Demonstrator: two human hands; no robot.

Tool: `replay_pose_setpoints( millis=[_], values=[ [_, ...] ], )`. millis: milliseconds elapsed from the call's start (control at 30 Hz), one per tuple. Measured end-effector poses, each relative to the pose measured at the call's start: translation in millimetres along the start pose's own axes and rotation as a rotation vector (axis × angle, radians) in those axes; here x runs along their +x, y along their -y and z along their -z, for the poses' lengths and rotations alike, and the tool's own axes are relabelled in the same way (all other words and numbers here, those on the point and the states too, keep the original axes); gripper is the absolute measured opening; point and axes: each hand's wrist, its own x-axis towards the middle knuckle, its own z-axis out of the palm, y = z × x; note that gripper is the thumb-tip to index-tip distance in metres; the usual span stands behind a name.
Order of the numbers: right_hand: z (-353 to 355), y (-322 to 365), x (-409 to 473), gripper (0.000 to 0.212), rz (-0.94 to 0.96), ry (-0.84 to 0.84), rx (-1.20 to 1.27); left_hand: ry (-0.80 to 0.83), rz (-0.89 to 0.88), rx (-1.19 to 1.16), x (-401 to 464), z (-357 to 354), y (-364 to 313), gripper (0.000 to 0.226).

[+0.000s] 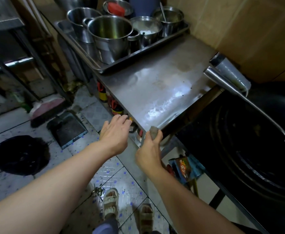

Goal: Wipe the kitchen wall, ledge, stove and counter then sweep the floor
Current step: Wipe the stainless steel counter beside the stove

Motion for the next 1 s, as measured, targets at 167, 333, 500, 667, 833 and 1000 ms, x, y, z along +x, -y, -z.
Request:
replay_pose_setpoints(
  millis=[167,333,500,667,833,1000],
  values=[
    [1.7,6.4,-16.5,0.053,0.038,0.074,0.029,-0.052,0.036,-0.013,-16.3,12.2,2.5,0.059],
    [4.8,17.9,-31.0,0.049,0.154,0.099,0.037,-0.082,0.088,-0.019,-29.0,28.7,6.5,0.061],
    [28.3,33.1,-26.7,0.062,0.240,0.020,0.082,-0.125,0.123,-0.042,-36.5,48.7,11.4,0.063],
    [58.3,54.9,-11.5,0.056,0.296,-0.057,0.104,-0.149,0.120,-0.059,-33.2,75.8,18.1,0.062],
    [70.2,90.1,11.5,0.054,0.248,-0.118,0.110,-0.147,0.067,-0.050,-15.5,104.2,43.4,0.061],
    [65.8,127.2,38.2,0.054,0.226,-0.164,0.107,-0.137,0.026,-0.035,14.9,129.0,82.3,0.062]
  ],
)
